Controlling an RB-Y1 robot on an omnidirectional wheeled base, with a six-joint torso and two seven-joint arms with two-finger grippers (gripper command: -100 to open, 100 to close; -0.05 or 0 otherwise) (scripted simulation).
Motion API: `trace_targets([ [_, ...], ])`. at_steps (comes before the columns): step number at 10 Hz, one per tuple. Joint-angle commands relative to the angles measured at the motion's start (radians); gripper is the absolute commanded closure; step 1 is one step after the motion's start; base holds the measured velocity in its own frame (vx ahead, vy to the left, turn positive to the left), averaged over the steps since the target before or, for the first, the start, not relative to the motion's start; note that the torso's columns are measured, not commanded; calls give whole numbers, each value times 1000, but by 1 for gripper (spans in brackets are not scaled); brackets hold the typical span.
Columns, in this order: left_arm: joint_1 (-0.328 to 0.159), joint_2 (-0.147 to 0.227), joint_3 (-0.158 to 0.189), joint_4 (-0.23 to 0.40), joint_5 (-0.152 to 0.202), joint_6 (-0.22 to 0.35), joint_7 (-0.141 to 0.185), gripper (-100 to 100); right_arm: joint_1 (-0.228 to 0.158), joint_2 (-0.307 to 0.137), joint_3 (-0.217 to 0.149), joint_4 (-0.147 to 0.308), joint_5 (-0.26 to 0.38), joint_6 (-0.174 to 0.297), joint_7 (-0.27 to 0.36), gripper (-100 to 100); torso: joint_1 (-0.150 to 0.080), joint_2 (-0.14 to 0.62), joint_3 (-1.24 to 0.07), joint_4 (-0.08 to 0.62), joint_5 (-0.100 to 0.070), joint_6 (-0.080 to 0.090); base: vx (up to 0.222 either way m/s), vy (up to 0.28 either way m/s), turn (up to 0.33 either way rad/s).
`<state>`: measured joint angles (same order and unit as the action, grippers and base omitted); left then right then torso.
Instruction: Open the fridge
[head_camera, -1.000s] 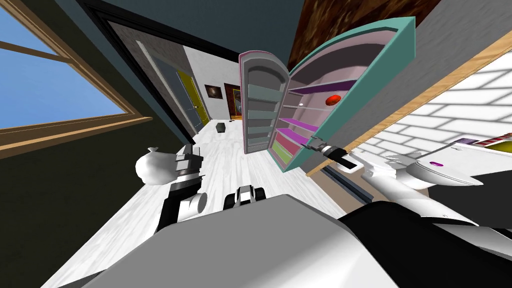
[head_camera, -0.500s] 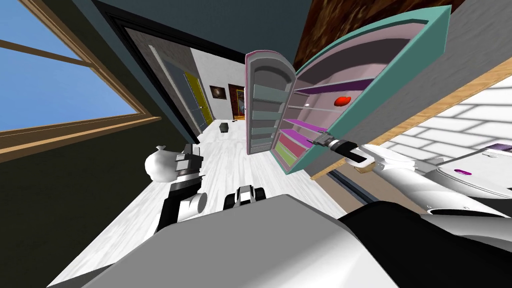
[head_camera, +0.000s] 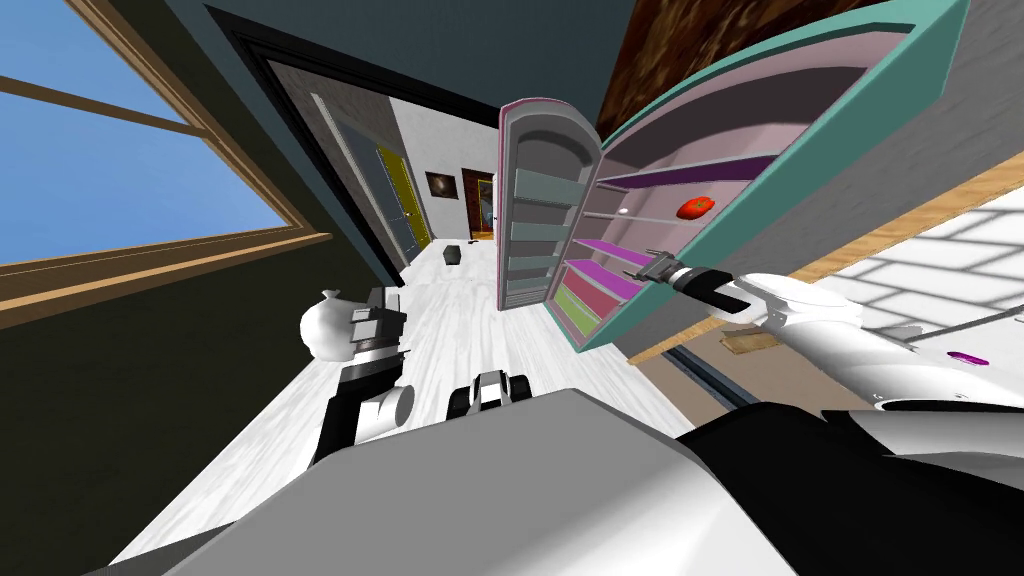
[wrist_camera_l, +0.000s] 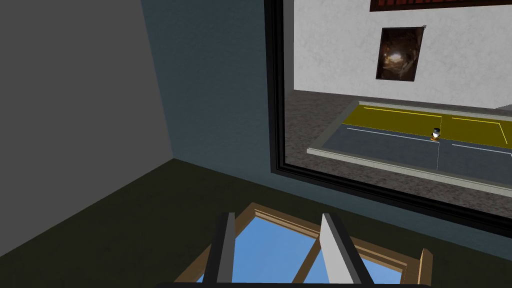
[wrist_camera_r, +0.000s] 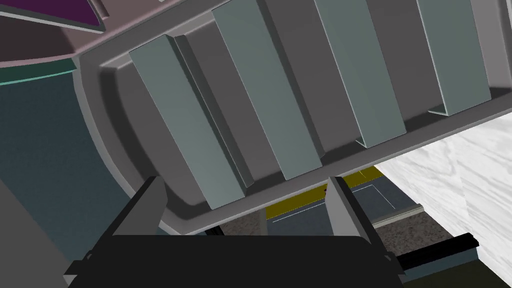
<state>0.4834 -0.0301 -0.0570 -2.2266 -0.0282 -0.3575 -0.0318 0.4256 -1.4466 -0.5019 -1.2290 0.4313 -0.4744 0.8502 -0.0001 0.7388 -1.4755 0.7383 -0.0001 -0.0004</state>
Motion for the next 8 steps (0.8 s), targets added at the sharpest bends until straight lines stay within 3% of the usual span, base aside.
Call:
trace_targets([
  [1,0,0,0,0,0,0,0,0,9,-86,-45,73,21,13,51,-100,2,-2,-1,-1,1,0,71,69,131],
  [2,0,0,0,0,0,0,0,0,8,-124,-57,100,28,17,69,-100,2,-3,-2,-1,1,0,90,100,125],
  [4,0,0,0,0,0,0,0,0,7,-167,-68,124,35,20,85,-100,0,0,0,0,0,1,56,57,35],
  [5,0,0,0,0,0,0,0,0,7,-167,-68,124,35,20,85,-100,-2,1,1,0,-1,1,26,25,38],
  [8,0,0,0,0,0,0,0,0,5,-241,-92,178,50,28,122,-100,1,-1,-1,0,0,0,34,35,68],
])
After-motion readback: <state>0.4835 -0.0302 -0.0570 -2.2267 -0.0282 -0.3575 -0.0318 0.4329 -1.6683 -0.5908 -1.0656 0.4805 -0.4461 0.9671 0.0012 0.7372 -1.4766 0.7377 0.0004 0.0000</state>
